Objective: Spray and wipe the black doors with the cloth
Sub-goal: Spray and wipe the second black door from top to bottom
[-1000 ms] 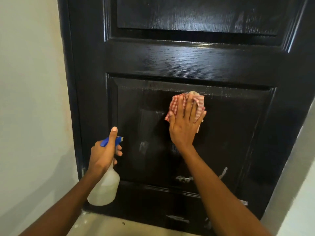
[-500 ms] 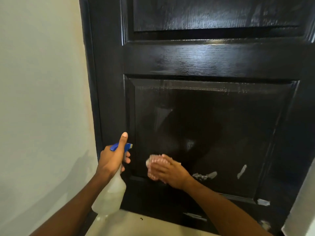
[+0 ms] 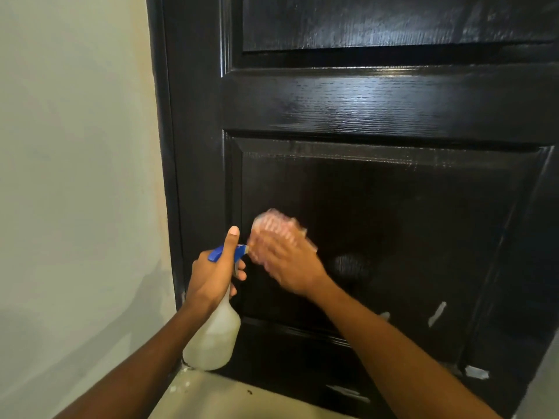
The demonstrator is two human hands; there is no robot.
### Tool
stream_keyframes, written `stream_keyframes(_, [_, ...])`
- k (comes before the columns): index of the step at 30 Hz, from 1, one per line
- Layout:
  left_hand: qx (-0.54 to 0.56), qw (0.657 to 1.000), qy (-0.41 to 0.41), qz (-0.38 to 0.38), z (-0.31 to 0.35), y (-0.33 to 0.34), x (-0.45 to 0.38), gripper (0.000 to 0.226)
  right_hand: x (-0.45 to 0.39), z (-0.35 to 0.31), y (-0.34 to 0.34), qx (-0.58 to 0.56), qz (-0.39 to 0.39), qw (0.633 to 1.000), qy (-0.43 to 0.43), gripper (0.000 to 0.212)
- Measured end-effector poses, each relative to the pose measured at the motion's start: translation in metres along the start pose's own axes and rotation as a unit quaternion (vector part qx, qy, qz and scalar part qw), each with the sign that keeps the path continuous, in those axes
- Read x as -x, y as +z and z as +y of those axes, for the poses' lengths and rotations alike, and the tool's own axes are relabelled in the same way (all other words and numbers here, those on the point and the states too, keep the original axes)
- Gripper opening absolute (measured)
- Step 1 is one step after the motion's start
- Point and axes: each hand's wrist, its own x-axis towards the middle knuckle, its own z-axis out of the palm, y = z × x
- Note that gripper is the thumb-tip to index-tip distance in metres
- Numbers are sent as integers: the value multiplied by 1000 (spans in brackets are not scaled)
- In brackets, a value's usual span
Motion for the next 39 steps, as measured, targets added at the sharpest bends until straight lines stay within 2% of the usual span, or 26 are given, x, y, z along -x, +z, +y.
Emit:
stream_keyframes(2, [-7, 1000, -2, -19, -5, 5, 4, 68, 48, -21, 34, 22, -70, 992, -101, 68])
stream_keyframes(5, [-7, 999, 3, -44, -10, 14, 8, 61, 87, 1, 42, 51, -64, 992, -100, 64])
stream_keyframes(8, [10, 998, -8, -62, -19, 27, 13, 63, 97, 70, 0, 42, 25, 998, 31, 59])
stream_keyframes(10, [24, 996, -20, -89, -25, 39, 16, 67, 111, 125, -33, 57, 83, 985, 140, 61])
stream_keyframes(12, [49, 991, -31, -118, -27, 54, 19, 70, 139, 175, -57, 63, 118, 951, 278, 65])
stream_keyframes(14, [81, 985, -36, -150, -25, 72, 23, 72, 166, 200, -73, 43, 137, 902, 407, 70])
stream_keyframes(16, [94, 980, -37, -173, -22, 90, 26, 74, 173, 196, -74, 18, 139, 868, 477, 71])
stream_keyframes(17, [98, 978, -34, -180, -21, 99, 28, 74, 172, 189, -70, 5, 129, 863, 488, 72])
stream_keyframes(19, [87, 980, -14, -176, -23, 115, 31, 77, 171, 168, -58, -11, 96, 891, 444, 71])
stream_keyframes(21, [62, 985, 10, -163, -26, 128, 34, 80, 184, 136, -34, 12, 43, 958, 283, 67])
stream_keyframes(23, [40, 987, 22, -155, -31, 135, 36, 80, 212, 93, -4, 44, -33, 995, 82, 62])
stream_keyframes(24, [30, 987, 25, -159, -33, 138, 38, 79, 229, 70, 9, 43, -87, 995, 6, 63])
stream_keyframes(26, [6, 985, 34, -171, -38, 141, 40, 77, 256, 33, 34, 50, -193, 976, -83, 72])
stream_keyframes(28, [-5, 983, 31, -180, -41, 140, 38, 76, 267, 12, 48, 62, -257, 959, -100, 82])
stream_keyframes(30, [0, 982, 17, -189, -45, 139, 35, 77, 267, 16, 50, 53, -252, 962, -96, 80])
stream_keyframes(32, [-11, 982, 11, -190, -49, 137, 33, 79, 259, 34, 39, 35, -191, 980, -44, 68])
stream_keyframes(35, [-4, 985, -10, -173, -51, 139, 32, 78, 254, 72, 13, 3, -78, 982, 172, 58])
stream_keyframes(37, [1, 986, -19, -165, -47, 147, 30, 77, 259, 90, 1, -5, 9, 940, 341, 61])
stream_keyframes(39, [16, 985, -32, -171, -41, 160, 30, 73, 263, 106, -6, -19, 61, 868, 492, 68])
